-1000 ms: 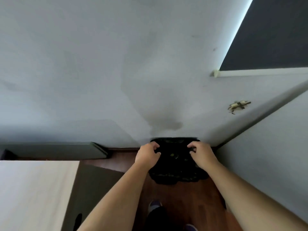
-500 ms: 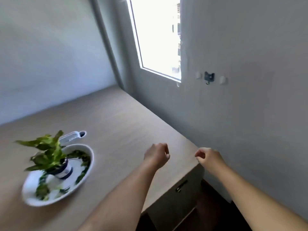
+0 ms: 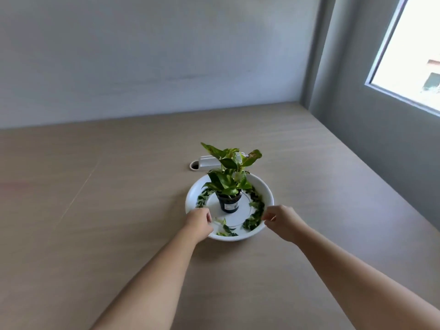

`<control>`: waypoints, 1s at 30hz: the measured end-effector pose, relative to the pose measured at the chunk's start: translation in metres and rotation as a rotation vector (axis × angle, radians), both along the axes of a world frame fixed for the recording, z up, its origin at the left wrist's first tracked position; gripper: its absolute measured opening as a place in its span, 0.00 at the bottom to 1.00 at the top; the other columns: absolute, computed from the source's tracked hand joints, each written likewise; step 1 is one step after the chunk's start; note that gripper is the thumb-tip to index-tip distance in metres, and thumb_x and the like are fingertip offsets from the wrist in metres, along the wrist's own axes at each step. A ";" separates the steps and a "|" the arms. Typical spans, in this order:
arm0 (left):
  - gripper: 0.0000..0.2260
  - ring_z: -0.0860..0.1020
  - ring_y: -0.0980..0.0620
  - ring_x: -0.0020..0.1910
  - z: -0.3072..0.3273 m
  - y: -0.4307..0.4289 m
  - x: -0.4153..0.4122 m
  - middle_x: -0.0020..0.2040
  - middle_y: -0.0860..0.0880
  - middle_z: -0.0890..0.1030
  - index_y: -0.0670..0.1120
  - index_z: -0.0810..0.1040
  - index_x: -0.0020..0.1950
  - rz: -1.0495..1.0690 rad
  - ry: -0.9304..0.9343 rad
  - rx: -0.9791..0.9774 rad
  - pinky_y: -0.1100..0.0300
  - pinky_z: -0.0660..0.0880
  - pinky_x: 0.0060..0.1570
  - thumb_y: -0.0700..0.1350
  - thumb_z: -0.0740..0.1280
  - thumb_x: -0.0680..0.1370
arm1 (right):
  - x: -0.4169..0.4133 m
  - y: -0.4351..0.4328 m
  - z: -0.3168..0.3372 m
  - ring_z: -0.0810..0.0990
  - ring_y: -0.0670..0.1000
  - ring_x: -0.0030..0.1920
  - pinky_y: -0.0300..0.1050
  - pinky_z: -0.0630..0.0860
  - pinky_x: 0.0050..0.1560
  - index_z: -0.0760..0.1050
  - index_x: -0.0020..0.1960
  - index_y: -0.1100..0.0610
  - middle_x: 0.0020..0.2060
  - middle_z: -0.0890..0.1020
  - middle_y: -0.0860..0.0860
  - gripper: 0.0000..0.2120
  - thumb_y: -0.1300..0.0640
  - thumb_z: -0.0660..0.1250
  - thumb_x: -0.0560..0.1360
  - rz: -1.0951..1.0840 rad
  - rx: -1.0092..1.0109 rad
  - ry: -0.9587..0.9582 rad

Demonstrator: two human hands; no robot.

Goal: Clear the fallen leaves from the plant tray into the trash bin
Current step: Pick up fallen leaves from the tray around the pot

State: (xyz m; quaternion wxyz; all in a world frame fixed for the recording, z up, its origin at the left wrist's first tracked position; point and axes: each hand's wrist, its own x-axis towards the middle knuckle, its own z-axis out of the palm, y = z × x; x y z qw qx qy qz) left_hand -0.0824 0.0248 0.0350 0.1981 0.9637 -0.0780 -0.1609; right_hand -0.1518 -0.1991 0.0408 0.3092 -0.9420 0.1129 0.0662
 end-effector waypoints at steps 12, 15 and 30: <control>0.28 0.67 0.43 0.67 -0.047 0.015 0.060 0.67 0.45 0.69 0.52 0.69 0.68 -0.289 -0.073 0.327 0.50 0.66 0.67 0.57 0.71 0.71 | 0.072 0.081 -0.062 0.78 0.54 0.51 0.47 0.77 0.48 0.73 0.59 0.49 0.55 0.77 0.52 0.20 0.44 0.69 0.70 0.193 -0.167 0.250; 0.25 0.71 0.42 0.63 -0.052 0.008 0.065 0.65 0.44 0.70 0.51 0.69 0.68 -0.311 -0.026 0.331 0.50 0.70 0.61 0.50 0.71 0.72 | 0.077 0.092 -0.071 0.78 0.55 0.50 0.45 0.74 0.42 0.71 0.59 0.50 0.54 0.75 0.52 0.21 0.43 0.69 0.69 0.190 -0.241 0.208; 0.07 0.81 0.45 0.51 -0.063 0.007 0.077 0.50 0.44 0.84 0.40 0.82 0.46 -0.222 0.057 0.062 0.57 0.76 0.49 0.34 0.65 0.73 | 0.082 0.080 -0.077 0.82 0.56 0.40 0.44 0.78 0.40 0.82 0.41 0.61 0.38 0.84 0.57 0.05 0.67 0.67 0.69 0.056 0.050 0.143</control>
